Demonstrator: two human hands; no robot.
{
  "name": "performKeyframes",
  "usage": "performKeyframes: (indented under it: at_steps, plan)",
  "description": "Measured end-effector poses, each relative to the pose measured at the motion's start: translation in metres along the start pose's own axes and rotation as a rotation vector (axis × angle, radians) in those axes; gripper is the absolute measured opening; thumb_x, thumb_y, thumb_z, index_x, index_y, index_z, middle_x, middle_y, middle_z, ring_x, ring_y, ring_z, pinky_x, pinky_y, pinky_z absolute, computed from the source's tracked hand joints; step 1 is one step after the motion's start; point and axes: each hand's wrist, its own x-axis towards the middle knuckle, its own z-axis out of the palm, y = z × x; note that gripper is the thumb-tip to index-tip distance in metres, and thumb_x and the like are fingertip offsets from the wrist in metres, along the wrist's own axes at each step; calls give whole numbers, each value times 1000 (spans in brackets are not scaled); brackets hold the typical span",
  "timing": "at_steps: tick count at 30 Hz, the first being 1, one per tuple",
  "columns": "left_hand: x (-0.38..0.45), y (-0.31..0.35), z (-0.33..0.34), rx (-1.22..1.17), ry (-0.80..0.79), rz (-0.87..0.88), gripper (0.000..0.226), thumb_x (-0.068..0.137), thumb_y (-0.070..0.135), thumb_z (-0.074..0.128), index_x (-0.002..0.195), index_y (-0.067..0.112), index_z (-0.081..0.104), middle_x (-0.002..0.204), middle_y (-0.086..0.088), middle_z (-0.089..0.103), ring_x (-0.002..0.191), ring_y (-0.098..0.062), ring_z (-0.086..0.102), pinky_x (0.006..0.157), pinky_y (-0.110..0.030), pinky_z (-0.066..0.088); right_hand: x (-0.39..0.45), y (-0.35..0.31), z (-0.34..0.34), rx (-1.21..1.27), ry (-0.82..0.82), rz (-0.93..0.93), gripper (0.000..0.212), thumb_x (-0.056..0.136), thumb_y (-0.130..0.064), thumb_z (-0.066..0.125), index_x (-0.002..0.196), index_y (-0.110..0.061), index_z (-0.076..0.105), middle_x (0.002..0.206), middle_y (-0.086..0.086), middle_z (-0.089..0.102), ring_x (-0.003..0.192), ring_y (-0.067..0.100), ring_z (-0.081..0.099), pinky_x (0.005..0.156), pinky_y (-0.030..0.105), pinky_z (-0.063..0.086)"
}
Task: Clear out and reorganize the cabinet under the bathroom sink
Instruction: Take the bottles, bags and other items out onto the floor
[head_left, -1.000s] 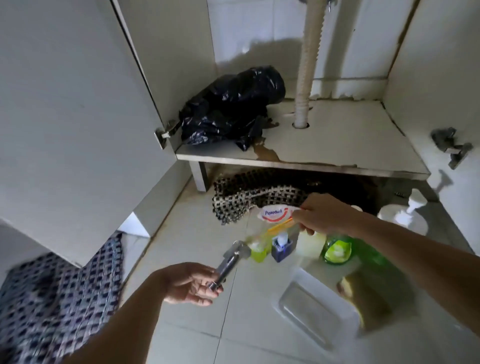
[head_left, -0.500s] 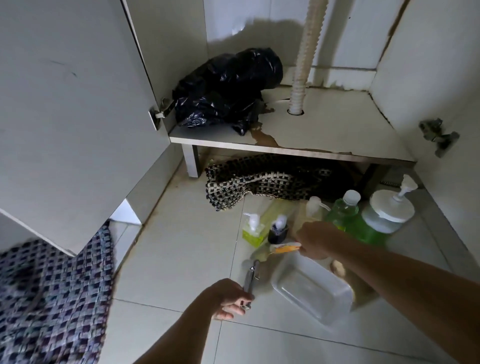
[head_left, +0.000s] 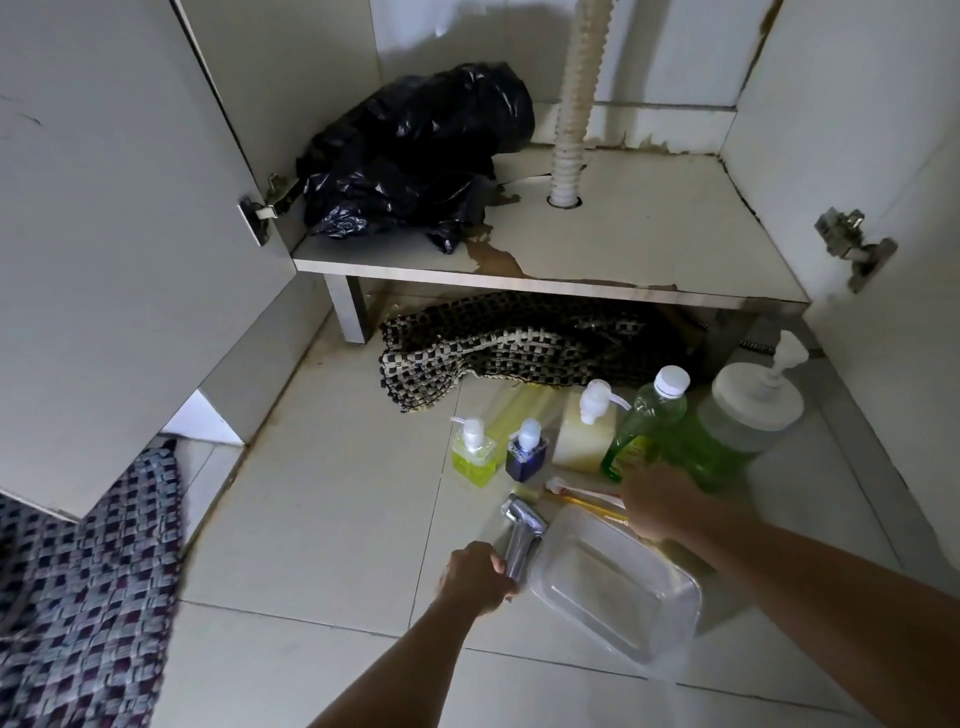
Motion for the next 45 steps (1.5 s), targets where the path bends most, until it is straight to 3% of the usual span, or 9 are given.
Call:
performKeyframes:
  at_steps: [9, 16, 18, 21, 26, 31, 35, 42, 45]
  plan:
    - [2, 14, -45, 268, -236, -22, 41, 78, 37, 74, 109, 12, 62, 115, -7, 67, 103, -22, 67, 69, -25, 49, -5, -3, -24, 137, 23, -68, 22, 91, -13, 48, 107, -8, 62, 105, 6, 65, 101, 25, 65, 76, 28, 45]
    - [3, 94, -173, 493, -498, -288, 25, 92, 29, 61, 108, 10, 58, 106, -14, 65, 94, -21, 61, 91, -49, 46, 12, -9, -109, 423, -105, -242, 16, 77, -19, 59, 84, -5, 62, 54, 1, 56, 49, 16, 53, 59, 27, 51]
    - [-1, 124, -213, 475, -427, -325, 14, 94, 27, 58, 96, 13, 55, 92, -9, 63, 92, -20, 60, 94, -51, 46, 14, -4, -144, 508, -18, -273, 19, 76, -18, 61, 62, -7, 54, 35, 1, 52, 38, 13, 51, 56, 24, 50]
    - [-6, 151, -259, 328, -250, -258, 16, 94, 27, 57, 101, 13, 57, 83, -4, 61, 74, -13, 60, 75, -40, 53, 17, 12, -185, 729, 183, -289, 34, 82, -20, 58, 54, -12, 41, 47, 1, 46, 45, 17, 46, 49, 20, 37]
    - [12, 144, -296, 46, 465, 196, 19, 88, 16, 63, 104, 7, 68, 88, -9, 70, 76, -20, 65, 69, -26, 51, 51, 36, -191, 1070, 300, -214, 31, 83, -26, 57, 69, 1, 62, 71, 18, 68, 58, 20, 56, 57, 26, 45]
    - [42, 122, -349, -122, 939, 319, 33, 81, 19, 68, 113, 14, 64, 104, -3, 68, 95, -23, 64, 80, -29, 49, 97, 46, -207, 1270, 455, -13, 33, 85, -31, 63, 87, 1, 68, 88, 17, 72, 81, 30, 68, 79, 35, 56]
    - [74, 134, -417, -90, 1007, 413, 60, 76, 31, 76, 128, 15, 52, 123, -13, 58, 113, -32, 56, 92, -37, 46, 133, 43, -267, 1323, 513, 50, 43, 89, -39, 61, 115, -5, 60, 119, 10, 61, 109, 27, 58, 90, 29, 44]
    - [145, 160, -475, -231, 592, 427, 115, 39, 72, 83, 139, 35, 39, 135, 4, 53, 125, -22, 52, 103, -38, 44, 234, 40, -332, 1252, 478, 100, 85, 78, -38, 74, 145, -17, 26, 143, 9, 45, 130, 29, 44, 103, 34, 41]
    - [167, 161, -470, -381, 498, 374, 121, 44, 58, 87, 146, 23, 33, 142, -2, 47, 128, -28, 48, 106, -42, 42, 256, 28, -326, 1205, 495, 116, 71, 81, -25, 72, 141, -12, 37, 138, 12, 50, 125, 27, 49, 98, 28, 42]
